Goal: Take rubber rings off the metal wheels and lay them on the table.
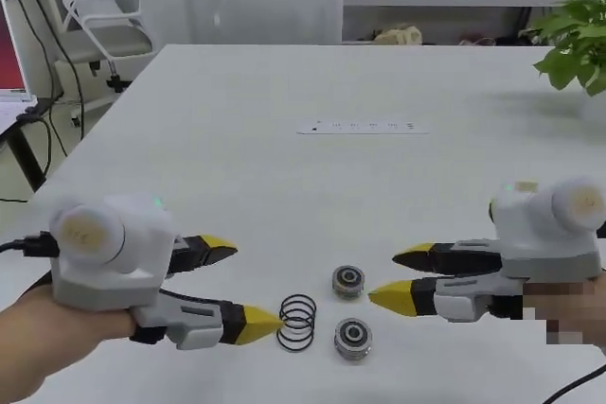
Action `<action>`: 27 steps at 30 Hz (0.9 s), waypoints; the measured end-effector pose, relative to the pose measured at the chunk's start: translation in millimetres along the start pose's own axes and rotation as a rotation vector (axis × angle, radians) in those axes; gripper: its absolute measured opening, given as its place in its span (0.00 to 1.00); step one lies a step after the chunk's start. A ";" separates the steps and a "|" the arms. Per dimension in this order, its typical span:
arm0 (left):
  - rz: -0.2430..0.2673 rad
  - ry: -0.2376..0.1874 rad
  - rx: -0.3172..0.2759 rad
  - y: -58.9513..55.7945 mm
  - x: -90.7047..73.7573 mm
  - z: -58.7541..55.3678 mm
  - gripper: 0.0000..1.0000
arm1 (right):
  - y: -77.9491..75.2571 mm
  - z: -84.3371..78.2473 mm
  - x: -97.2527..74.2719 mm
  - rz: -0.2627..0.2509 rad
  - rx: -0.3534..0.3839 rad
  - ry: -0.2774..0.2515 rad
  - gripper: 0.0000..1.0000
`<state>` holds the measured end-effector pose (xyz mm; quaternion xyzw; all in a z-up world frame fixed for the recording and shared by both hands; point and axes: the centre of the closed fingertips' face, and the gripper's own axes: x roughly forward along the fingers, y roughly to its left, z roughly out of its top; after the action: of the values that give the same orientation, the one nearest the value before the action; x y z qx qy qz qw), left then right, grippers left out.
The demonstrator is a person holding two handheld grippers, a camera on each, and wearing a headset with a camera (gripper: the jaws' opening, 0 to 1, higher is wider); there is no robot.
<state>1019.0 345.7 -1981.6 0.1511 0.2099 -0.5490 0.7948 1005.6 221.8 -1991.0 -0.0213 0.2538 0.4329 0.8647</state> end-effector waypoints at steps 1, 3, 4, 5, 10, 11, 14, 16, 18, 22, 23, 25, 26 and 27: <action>-0.001 -0.001 -0.002 -0.9 -0.2 0.0 0.63 | 0.3 -0.1 -2.6 -0.002 -0.009 0.001 0.49; 0.001 0.003 -0.004 -3.1 -0.8 -0.9 0.64 | 1.8 -0.4 -9.4 0.001 -0.013 0.001 0.51; 0.002 0.006 -0.005 -4.8 -1.4 -1.5 0.64 | 3.2 -0.9 -13.5 0.001 -0.019 0.004 0.52; 0.003 0.009 -0.004 -5.8 -1.9 -2.0 0.64 | 3.8 -1.5 -16.0 -0.003 -0.030 0.007 0.53; 0.006 0.013 -0.017 -10.7 -6.9 -2.3 0.65 | 10.6 -9.7 -27.9 -0.010 -0.107 0.046 0.57; 0.008 0.009 -0.023 -11.7 -8.2 -1.1 0.66 | 12.1 -10.9 -30.2 -0.013 -0.117 0.049 0.58; 0.012 0.004 -0.030 -13.2 -10.4 1.7 0.66 | 15.7 -12.7 -34.9 -0.017 -0.129 0.051 0.60; 0.017 0.005 -0.033 -12.3 -11.1 3.2 0.67 | 17.8 -13.8 -38.0 -0.020 -0.143 0.055 0.61; 0.020 0.005 -0.039 -13.8 -13.4 5.3 0.67 | 19.5 -14.9 -40.8 -0.023 -0.153 0.062 0.63; 0.020 0.016 -0.054 -15.0 -15.7 4.8 0.67 | 19.6 -16.6 -45.7 -0.029 -0.167 0.069 0.66; 0.017 0.019 -0.057 -15.8 -16.4 4.6 0.67 | 19.5 -16.8 -47.1 -0.033 -0.173 0.070 0.67; 0.014 0.024 -0.062 -16.9 -17.5 4.3 0.67 | 18.8 -17.4 -50.3 -0.040 -0.182 0.070 0.68; 0.014 0.025 -0.064 -17.2 -17.9 4.1 0.67 | 17.5 -18.0 -51.9 -0.042 -0.183 0.069 0.68; 0.013 0.027 -0.064 -17.1 -18.3 3.7 0.67 | 17.0 -18.2 -52.8 -0.044 -0.182 0.067 0.69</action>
<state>997.9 352.7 -1969.4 0.1343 0.2370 -0.5345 0.8000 958.9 188.8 -1979.5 -0.1201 0.2418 0.4340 0.8595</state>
